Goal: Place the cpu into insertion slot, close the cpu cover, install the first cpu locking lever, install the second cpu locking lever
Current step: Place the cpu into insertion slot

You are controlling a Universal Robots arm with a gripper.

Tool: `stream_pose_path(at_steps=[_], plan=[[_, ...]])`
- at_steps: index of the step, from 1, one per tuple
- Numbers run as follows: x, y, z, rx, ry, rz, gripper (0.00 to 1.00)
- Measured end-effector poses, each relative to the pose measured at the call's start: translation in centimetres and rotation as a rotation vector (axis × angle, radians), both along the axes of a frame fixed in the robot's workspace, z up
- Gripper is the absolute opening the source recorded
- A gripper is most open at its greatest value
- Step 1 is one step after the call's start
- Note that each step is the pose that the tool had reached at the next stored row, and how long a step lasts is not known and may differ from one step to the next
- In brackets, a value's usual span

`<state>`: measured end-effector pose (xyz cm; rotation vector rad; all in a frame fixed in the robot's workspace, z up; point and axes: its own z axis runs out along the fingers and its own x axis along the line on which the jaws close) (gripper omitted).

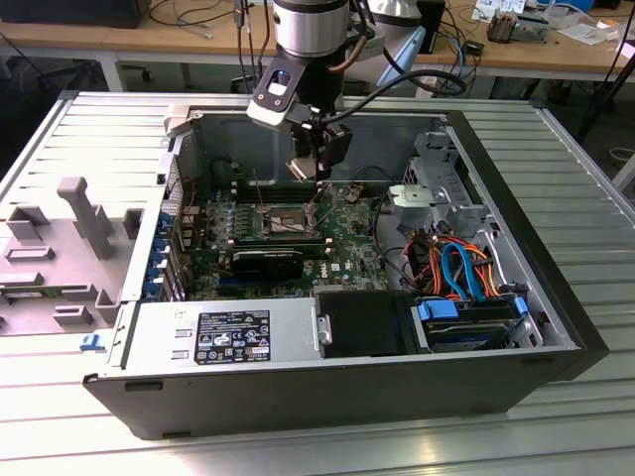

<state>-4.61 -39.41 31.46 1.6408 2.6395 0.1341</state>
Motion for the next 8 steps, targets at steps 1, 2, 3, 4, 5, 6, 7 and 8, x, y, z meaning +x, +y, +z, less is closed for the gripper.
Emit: stream_pose_path(at_steps=[1,2,3,4,5,6,7,8], plan=[[0.0,0.0,0.0,0.0,0.0,-0.001,0.54],[0.0,0.0,0.0,0.0001,0.0,-0.001,0.54],[0.0,0.0,0.0,0.0,0.0,-0.002,0.54],[0.0,0.0,0.0,0.0,0.0,-0.003,0.54],[0.0,0.0,0.0,0.0,0.0,-0.004,0.54],[0.0,0.0,0.0,-0.0001,0.0,-0.005,0.54],[0.0,0.0,0.0,0.0,0.0,-0.005,0.54],[0.0,0.0,0.0,-0.0001,0.0,-0.006,0.54]])
